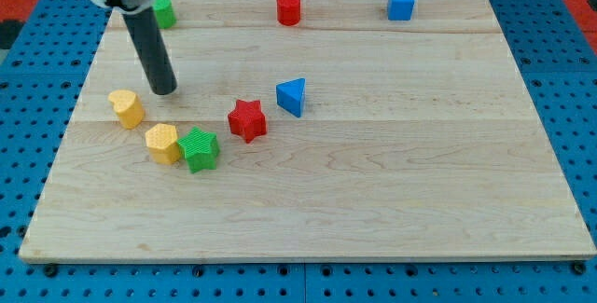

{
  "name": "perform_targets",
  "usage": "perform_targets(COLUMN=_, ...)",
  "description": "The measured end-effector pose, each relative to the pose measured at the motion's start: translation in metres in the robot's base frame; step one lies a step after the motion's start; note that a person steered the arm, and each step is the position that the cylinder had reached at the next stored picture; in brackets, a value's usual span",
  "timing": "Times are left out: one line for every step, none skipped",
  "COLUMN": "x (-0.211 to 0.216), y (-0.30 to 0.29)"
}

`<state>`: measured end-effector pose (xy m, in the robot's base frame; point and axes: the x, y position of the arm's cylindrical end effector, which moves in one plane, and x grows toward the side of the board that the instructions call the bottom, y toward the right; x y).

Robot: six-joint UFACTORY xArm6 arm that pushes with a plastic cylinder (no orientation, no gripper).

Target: Push the red star towards the center left

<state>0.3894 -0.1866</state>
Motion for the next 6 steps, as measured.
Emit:
perform_targets(x=0.022, y=-0.008)
perform_targets(x=0.068, y=0.013)
perform_targets(x=0.105, y=0.108)
perform_targets(x=0.112, y=0.166)
perform_targets(x=0.074, y=0.15)
perform_targets(x=0.027, y=0.085)
